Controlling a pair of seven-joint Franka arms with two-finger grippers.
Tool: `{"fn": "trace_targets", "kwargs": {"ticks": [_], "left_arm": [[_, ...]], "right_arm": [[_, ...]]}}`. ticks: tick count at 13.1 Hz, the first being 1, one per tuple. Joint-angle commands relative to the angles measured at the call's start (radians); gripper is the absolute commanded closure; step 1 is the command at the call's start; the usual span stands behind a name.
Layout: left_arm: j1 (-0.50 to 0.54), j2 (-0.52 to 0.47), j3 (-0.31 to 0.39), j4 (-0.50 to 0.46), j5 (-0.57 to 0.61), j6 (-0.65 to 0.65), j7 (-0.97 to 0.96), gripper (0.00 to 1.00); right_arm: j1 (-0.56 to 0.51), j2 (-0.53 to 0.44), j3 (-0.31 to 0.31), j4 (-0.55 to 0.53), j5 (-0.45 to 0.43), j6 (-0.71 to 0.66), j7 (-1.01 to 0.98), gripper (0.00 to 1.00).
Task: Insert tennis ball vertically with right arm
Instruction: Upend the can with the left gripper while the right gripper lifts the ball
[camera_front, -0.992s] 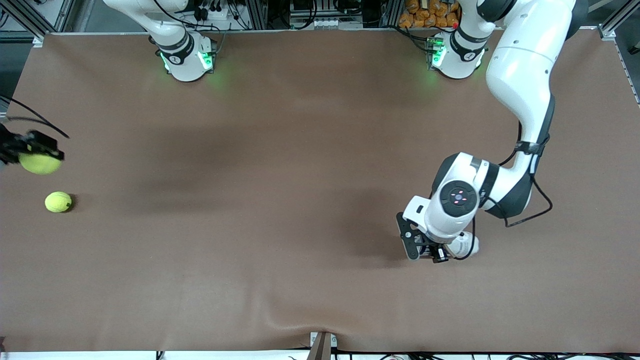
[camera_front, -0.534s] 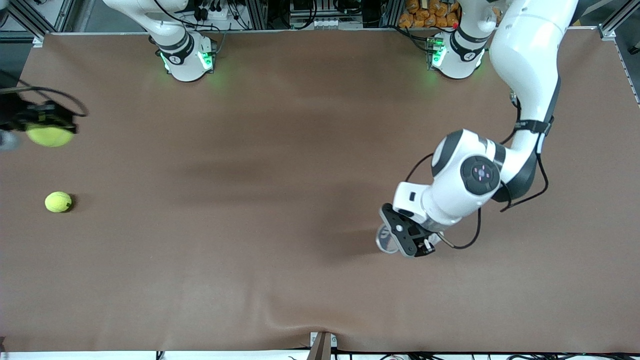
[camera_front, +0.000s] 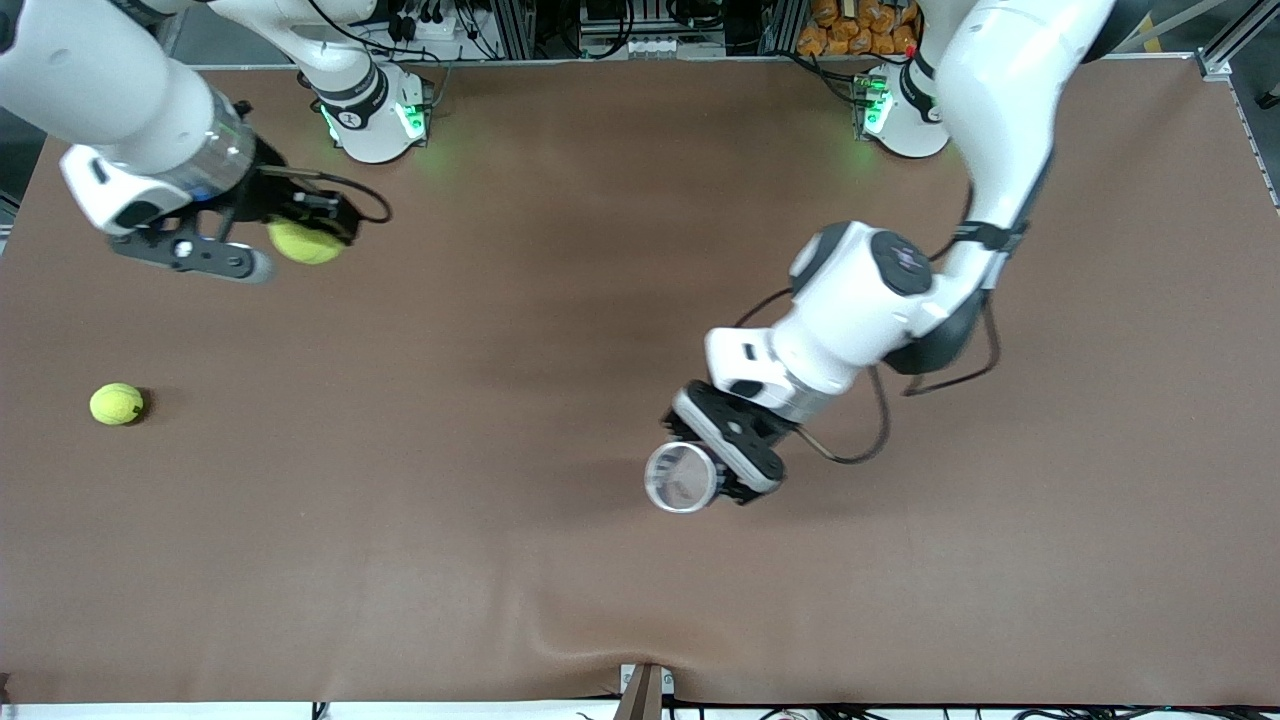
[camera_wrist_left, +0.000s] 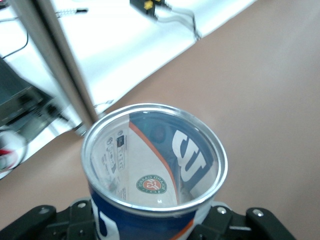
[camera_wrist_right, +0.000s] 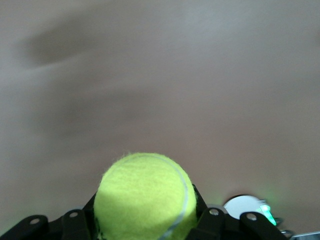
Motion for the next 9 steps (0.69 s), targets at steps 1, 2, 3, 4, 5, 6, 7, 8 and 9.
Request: {"fn": "trace_targets", "kwargs": {"ticks": [1, 2, 3, 4, 5, 6, 7, 8, 9], "left_arm": [[-0.077, 0.074, 0.011, -0.008, -0.018, 0.195, -0.124, 0.38], [-0.092, 0.104, 0.011, -0.012, -0.018, 0.249, -0.158, 0.39], [-0.111, 0.131, 0.014, -0.023, -0.018, 0.316, -0.184, 0.39], [-0.126, 0.165, 0.014, -0.032, -0.02, 0.399, -0.207, 0.39], [-0.146, 0.205, 0.014, -0.037, -0.02, 0.497, -0.222, 0.38], [-0.164, 0.251, 0.014, -0.037, -0.02, 0.595, -0.224, 0.38], [-0.187, 0.28, 0.014, -0.035, -0.018, 0.666, -0.224, 0.38], [-0.21, 0.286, 0.02, -0.037, -0.02, 0.685, -0.224, 0.38], [-0.244, 0.286, 0.053, -0.037, -0.028, 0.703, -0.224, 0.38]], "right_arm": [[-0.027, 0.016, -0.026, 0.03, 0.092, 0.016, 0.017, 1.0], [-0.027, 0.016, -0.064, 0.03, 0.141, 0.026, 0.017, 1.0], [-0.025, 0.016, -0.122, 0.028, 0.219, 0.029, 0.017, 1.0], [-0.025, 0.017, -0.172, 0.028, 0.284, 0.032, 0.017, 1.0], [-0.025, 0.017, -0.204, 0.024, 0.337, 0.032, 0.017, 1.0], [-0.025, 0.019, -0.215, 0.022, 0.364, 0.035, 0.018, 1.0], [-0.025, 0.019, -0.217, 0.022, 0.379, 0.044, 0.049, 1.0], [-0.025, 0.019, -0.217, 0.022, 0.395, 0.05, 0.075, 1.0], [-0.025, 0.019, -0.217, 0.022, 0.395, 0.052, 0.077, 1.0]]}}
